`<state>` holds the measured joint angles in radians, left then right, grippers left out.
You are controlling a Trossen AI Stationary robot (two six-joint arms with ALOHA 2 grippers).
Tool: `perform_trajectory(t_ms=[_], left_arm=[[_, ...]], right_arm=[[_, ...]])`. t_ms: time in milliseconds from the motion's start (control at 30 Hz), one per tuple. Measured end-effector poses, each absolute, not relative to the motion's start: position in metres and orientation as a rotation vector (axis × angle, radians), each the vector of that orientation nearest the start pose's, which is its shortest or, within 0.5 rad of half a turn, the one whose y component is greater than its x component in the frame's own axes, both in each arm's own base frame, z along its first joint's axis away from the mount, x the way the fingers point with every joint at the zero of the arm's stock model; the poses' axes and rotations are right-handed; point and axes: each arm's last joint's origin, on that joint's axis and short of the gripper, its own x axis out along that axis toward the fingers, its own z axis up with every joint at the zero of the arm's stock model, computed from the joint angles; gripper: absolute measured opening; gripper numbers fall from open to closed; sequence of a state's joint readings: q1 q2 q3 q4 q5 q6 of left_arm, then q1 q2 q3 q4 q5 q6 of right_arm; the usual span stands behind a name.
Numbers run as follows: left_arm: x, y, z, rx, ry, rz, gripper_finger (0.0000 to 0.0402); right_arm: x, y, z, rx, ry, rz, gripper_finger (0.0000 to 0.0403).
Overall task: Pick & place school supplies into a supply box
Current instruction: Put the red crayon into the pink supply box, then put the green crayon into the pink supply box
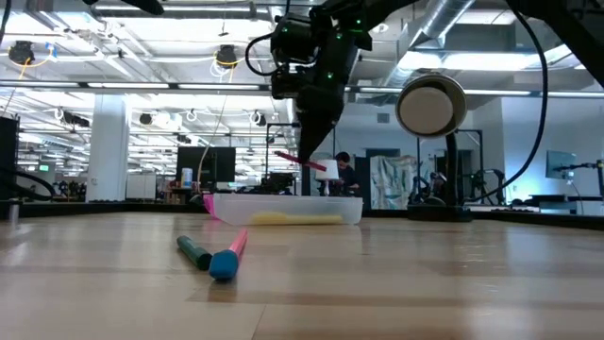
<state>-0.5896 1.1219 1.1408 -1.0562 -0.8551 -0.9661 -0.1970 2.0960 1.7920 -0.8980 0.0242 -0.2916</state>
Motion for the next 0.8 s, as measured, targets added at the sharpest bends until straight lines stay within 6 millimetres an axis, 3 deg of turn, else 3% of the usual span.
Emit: perform_trajectory(t_ms=[267, 533, 800], left_arm=[[0.175, -0.088, 0.331, -0.234, 0.568, 0.581, 0.0154], [0.175, -0.088, 0.33, -0.249, 0.58, 0.571, 0.0154], [0.181, -0.095, 0.324, -0.134, 0.729, 0.417, 0.0154]], right_arm=[[0.435, -0.091, 0.228, -0.075, 1.151, -0.085, 0.0037], [0.433, -0.091, 0.227, -0.054, 1.171, -0.098, 0.0085], [0.429, -0.073, 0.232, 0.068, 1.201, -0.151, 0.0108]])
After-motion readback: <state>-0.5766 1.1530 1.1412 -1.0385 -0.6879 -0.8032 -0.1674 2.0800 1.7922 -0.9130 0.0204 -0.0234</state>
